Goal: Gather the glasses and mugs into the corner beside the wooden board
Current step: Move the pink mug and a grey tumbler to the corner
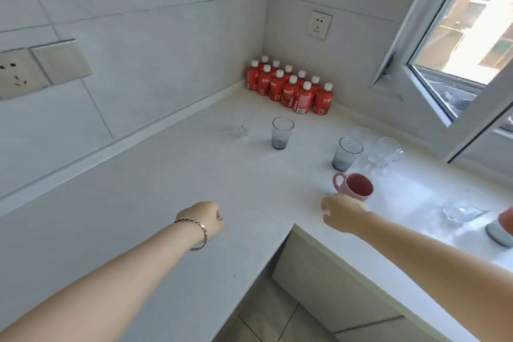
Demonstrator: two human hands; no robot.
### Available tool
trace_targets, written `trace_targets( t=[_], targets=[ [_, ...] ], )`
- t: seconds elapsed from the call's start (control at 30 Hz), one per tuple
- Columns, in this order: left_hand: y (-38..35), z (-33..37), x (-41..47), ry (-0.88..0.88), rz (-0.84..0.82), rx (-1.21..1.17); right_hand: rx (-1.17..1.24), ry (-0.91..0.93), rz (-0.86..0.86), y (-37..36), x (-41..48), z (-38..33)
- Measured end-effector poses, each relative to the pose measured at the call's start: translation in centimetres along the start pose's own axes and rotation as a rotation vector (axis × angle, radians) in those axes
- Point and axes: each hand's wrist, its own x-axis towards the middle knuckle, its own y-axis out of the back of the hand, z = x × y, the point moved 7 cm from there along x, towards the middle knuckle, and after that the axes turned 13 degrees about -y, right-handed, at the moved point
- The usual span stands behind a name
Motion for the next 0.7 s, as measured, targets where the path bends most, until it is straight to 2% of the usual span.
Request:
trace_targets(
  t=[0.13,0.27,0.5,0.7],
  targets=[
    [0.4,4.8,4.5,-0.046,0.014,0.021,0.236,-0.229,0.118,1.9,4.8,6.7],
    [0.4,7.5,9.5,-0.084,-0.01,0.065,0.354,-0.389,0.073,1.1,8.5,9.7],
    [0.3,13.0,19.9,-0.248,-0.098,0.088,0.469,-0.325,-0.05,-0.1,12.3,10.3],
    [0.8,23.3,28.8,-0.517,-0.12,0.014,0.435,-0.333,-0.092,0.4,13.9,13.9]
  ],
)
